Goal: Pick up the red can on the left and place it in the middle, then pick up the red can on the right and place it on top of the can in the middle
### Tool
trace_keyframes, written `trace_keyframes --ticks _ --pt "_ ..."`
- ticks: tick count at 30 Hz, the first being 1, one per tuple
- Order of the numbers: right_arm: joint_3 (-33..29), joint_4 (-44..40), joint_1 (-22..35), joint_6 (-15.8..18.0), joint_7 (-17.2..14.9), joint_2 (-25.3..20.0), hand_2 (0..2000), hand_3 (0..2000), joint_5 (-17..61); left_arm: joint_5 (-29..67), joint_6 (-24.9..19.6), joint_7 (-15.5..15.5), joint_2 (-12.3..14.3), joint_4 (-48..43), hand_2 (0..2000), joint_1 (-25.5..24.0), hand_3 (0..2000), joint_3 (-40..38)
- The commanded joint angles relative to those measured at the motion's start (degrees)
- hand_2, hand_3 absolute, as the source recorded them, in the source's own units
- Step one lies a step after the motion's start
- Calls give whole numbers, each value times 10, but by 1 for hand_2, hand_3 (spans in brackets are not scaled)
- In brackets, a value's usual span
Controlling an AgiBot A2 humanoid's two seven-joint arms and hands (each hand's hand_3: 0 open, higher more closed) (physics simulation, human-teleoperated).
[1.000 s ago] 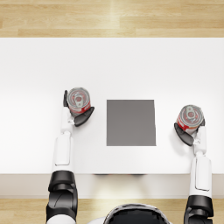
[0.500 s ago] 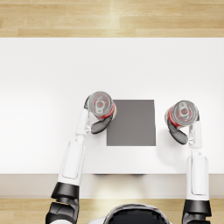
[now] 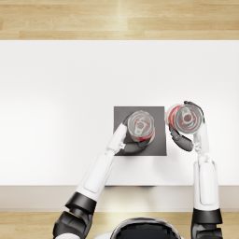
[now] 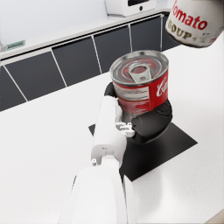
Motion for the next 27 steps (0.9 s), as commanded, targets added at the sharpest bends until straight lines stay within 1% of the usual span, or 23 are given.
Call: trace_keyframes --ticks 1,5,6,7,9,10,11,13,14,15,16,17,19,20,22,25,26,27 --pt "17 19 25 0 0 -5 2000 1520 0 0 -1 -3 18 56 2000 24 1520 22" --pt "19 28 26 2 0 -9 2000 1520 0 0 -3 -45 30 104 2000 31 1520 15" --pt "20 31 24 2 0 -10 2000 1520 0 0 -3 -51 5 112 2000 50 1520 78" --pt "19 33 26 3 0 -11 2000 1520 0 0 -2 -56 26 112 2000 35 1520 29" --pt "17 32 32 5 0 -13 2000 1520 0 0 -2 -63 29 121 2000 35 1520 27" --pt "18 33 33 5 0 -14 2000 1520 0 0 0 -65 8 130 2000 53 1520 86" --pt "21 32 38 5 0 -16 2000 1520 0 0 1 -66 25 134 2000 38 1520 45" --pt "26 30 43 4 0 -19 2000 1520 0 0 1 -68 29 150 2000 38 1520 45" --pt "29 32 45 2 0 -20 2000 1520 0 0 2 -69 11 156 2000 54 1520 98" --pt "34 32 47 1 0 -22 2000 1520 0 0 8 -71 26 157 2000 41 1520 54" --pt "37 34 52 1 0 -23 2000 1520 0 0 12 -74 26 156 639 39 1193 51" --pt "44 35 55 2 0 -25 2000 1520 0 0 10 -76 26 158 0 38 867 47" --pt "55 29 70 2 0 -32 2000 1520 0 0 3 -78 27 156 0 34 213 42" --pt "61 24 79 5 0 -35 2000 1520 0 0 3 -78 22 133 0 24 0 38" --pt "71 20 92 4 0 -41 2000 1520 0 0 9 -74 11 77 0 2 0 18" --pt "88 29 98 3 0 -47 2000 1520 0 0 15 -29 -23 -87 0 -66 0 -52" --pt "90 26 102 3 -21 -49 2000 1520 0 0 17 -21 -30 -133 0 -85 0 -82" --pt "94 24 101 -11 -71 -50 2000 1520 0 0 18 -14 -34 -165 0 -98 0 -107"
